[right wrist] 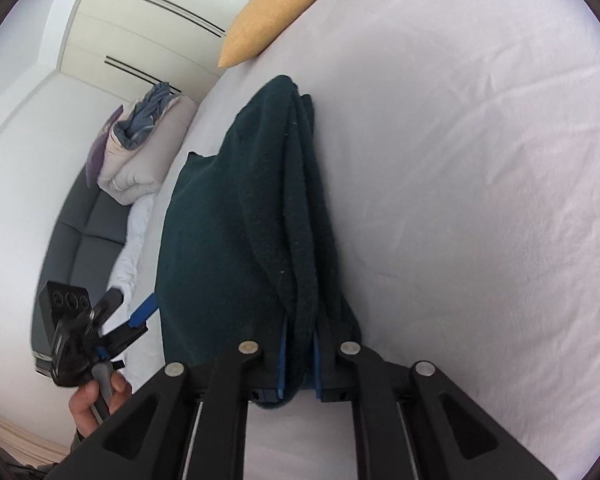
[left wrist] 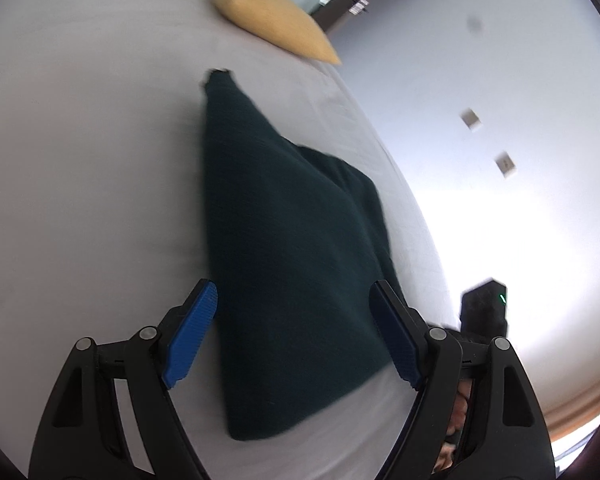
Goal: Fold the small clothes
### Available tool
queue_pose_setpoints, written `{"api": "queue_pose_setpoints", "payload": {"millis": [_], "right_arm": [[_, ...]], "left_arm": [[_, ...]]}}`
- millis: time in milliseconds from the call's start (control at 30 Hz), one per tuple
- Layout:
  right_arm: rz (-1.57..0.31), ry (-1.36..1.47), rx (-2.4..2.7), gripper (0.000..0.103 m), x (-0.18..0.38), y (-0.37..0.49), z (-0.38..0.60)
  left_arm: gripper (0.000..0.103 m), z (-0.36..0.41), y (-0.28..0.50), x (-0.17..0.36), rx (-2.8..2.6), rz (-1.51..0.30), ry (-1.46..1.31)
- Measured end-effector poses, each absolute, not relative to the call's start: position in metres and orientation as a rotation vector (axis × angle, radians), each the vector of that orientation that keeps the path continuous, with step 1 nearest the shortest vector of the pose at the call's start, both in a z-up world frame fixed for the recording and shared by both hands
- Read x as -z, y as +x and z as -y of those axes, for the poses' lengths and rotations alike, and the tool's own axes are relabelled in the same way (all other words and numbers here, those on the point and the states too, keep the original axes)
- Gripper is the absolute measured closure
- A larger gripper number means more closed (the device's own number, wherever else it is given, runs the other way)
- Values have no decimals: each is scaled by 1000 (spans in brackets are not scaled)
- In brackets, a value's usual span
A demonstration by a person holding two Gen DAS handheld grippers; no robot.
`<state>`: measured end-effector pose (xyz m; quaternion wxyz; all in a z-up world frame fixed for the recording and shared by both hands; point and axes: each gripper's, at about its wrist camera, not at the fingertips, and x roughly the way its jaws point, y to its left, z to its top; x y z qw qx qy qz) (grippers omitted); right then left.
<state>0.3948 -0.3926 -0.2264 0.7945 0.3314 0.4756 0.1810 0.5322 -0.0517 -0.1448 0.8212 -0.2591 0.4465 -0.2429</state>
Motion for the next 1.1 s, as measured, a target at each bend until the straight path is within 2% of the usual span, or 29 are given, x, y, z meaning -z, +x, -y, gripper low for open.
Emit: {"api": "queue_pose_setpoints", "payload": {"millis": [33,100,133,167,267,400,533,600,633,667,833,900,1100], "right_arm": [[-1020,694,-389,88,221,393,391],[-1023,655,-362,86,210,389,391],[-1012,638,-349,82,204,386,393],[-988,612,-319,69,194,384,396],[-954,589,-281,45,180,383,407],[-974,639,-366,36,182,410,408],[-1036,580,-376,36,191,445,386],[-1071,578,-393,44,199,458,377],[-1099,571,-405,51,205,465,371],[-1119,566,-416,57,208,470,368],[-1127,624,-440,71,218,475,370],[-1111,609,-432,74,215,471,367],[-1037,526,-399,77,177,455,348]], "left_arm": [[25,50,536,149,506,-949,-571],[25,42,544,155,487,-967,-587],[25,40,549,158,480,-978,-587],[25,37,553,160,475,-981,-588],[25,32,569,169,476,-1009,-594],[25,38,590,184,499,-1081,-610],[25,55,602,196,536,-1135,-586],[26,66,609,198,563,-1141,-571],[28,69,611,198,574,-1146,-564],[38,74,613,199,582,-1151,-554],[53,85,623,202,589,-1182,-540],[60,83,624,203,600,-1192,-565],[67,65,616,181,649,-1146,-602]]}}
